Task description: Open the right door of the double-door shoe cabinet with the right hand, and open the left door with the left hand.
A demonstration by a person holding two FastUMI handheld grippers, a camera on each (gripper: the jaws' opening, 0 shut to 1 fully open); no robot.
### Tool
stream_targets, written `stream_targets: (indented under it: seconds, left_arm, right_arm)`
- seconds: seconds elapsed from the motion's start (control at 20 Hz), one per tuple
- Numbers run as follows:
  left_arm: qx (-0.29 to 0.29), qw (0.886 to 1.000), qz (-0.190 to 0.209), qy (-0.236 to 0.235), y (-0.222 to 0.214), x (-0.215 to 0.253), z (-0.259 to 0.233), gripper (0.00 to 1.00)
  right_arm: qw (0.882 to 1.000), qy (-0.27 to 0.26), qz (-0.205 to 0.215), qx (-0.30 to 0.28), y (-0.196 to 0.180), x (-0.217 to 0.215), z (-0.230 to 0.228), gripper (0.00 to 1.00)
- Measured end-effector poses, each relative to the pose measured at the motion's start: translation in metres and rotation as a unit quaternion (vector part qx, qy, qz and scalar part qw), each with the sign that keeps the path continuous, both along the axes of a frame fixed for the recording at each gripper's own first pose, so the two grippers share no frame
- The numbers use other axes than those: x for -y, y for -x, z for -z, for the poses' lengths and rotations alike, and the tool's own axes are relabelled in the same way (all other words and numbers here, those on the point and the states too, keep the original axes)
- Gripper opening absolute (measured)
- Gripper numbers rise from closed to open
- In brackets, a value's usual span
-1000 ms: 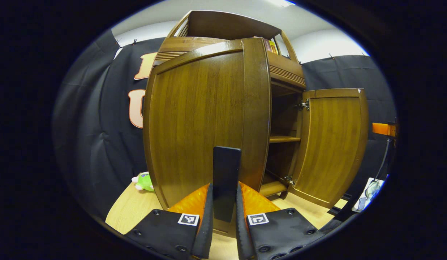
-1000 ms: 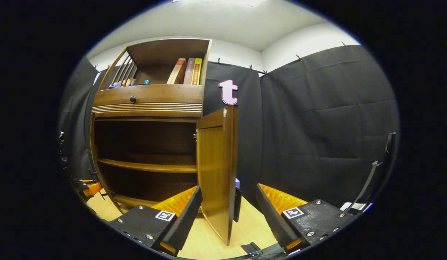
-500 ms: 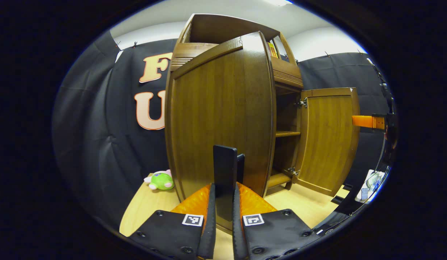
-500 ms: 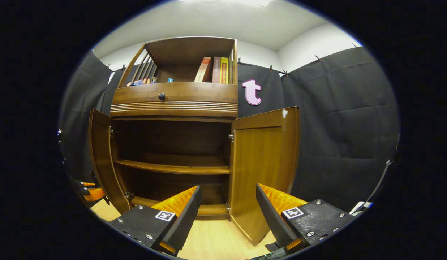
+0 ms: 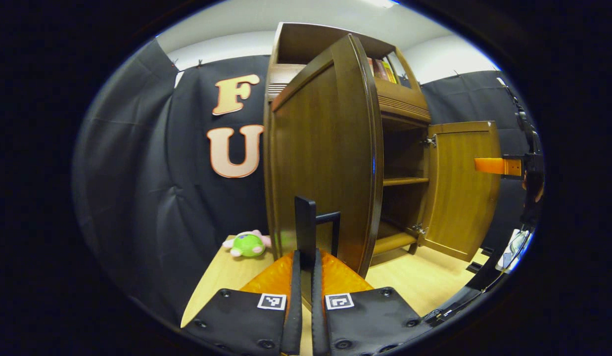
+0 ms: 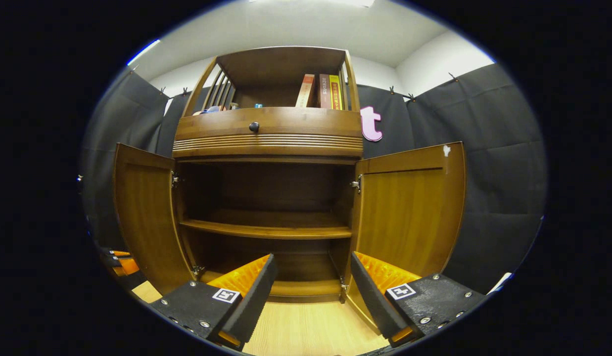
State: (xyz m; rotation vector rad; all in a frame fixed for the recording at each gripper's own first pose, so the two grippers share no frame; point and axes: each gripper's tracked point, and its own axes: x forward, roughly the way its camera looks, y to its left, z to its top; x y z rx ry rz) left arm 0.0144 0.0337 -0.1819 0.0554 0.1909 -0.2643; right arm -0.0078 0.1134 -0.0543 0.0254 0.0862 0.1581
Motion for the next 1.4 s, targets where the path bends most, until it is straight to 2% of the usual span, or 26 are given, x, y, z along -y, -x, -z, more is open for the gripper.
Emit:
stream_targets:
  seconds: [0.2,0.45,0.9,1.15,1.4]
  left_arm:
    - [-0.010,1.000,-0.007,0.023,0.002,-0.018,0.000,0.15]
    - [-0.007,1.000,0.000,0.011,0.003,-0.024,0.002,0.14]
    - [-0.009,0.999,-0.031,0.022,-0.004,-0.060,0.001,0.14]
    - [-0.006,0.999,-0.039,0.010,-0.004,-0.076,0.000,0.13]
    - [-0.008,0.998,-0.056,0.040,-0.001,-0.089,-0.005,0.11]
  right_arm:
    - [1.000,-0.009,-0.014,-0.007,-0.001,-0.015,0.004,1.00]
    - [1.000,-0.004,-0.022,-0.003,-0.007,-0.025,0.003,1.00]
    - [1.000,0.001,-0.027,-0.010,-0.013,-0.031,0.010,1.00]
    - [0.999,-0.002,-0.031,-0.011,-0.015,-0.035,0.010,1.00]
    - [0.999,-0.003,-0.040,-0.014,-0.014,-0.042,0.011,1.00]
